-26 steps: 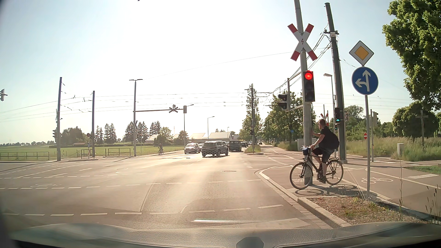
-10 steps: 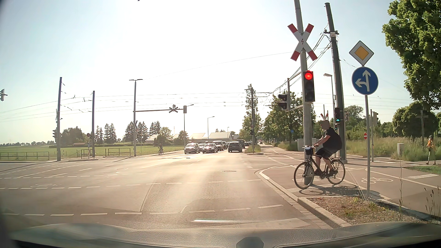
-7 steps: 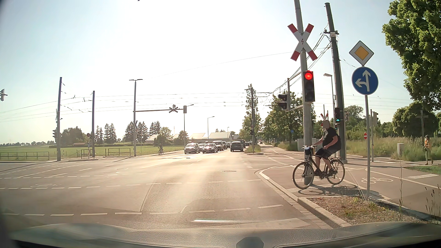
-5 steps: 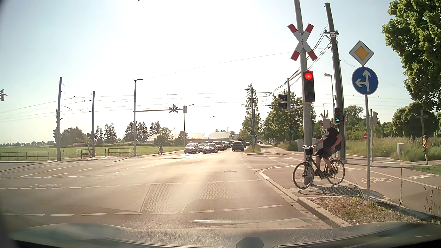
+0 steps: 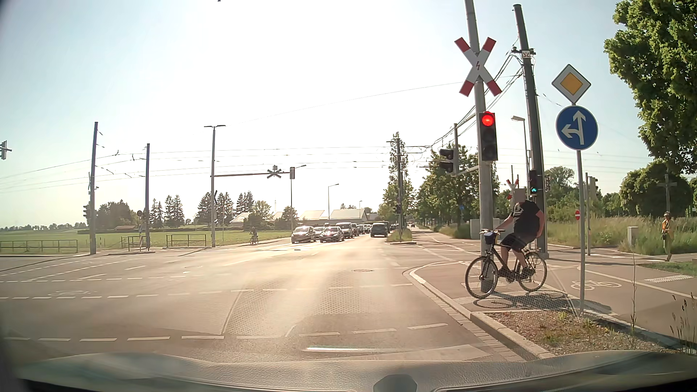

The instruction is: Follow the waypoints while adhering to traffic rules and regulations

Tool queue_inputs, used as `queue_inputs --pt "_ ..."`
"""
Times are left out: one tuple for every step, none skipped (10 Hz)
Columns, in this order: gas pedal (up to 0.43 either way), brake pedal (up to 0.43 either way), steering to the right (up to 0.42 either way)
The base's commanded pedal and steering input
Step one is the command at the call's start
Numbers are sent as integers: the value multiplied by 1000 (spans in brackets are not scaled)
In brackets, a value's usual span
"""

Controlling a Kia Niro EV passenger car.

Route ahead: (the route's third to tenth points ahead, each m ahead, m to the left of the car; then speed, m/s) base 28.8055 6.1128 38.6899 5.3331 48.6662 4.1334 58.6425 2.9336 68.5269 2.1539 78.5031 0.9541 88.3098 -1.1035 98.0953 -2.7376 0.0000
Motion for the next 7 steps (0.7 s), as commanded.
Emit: queue_inputs --pt "0 317 -21" --pt "0 317 -21" --pt "0 317 -22" --pt "0 317 -22" --pt "0 317 -22" --pt "0 317 -22" --pt "0 317 -22"
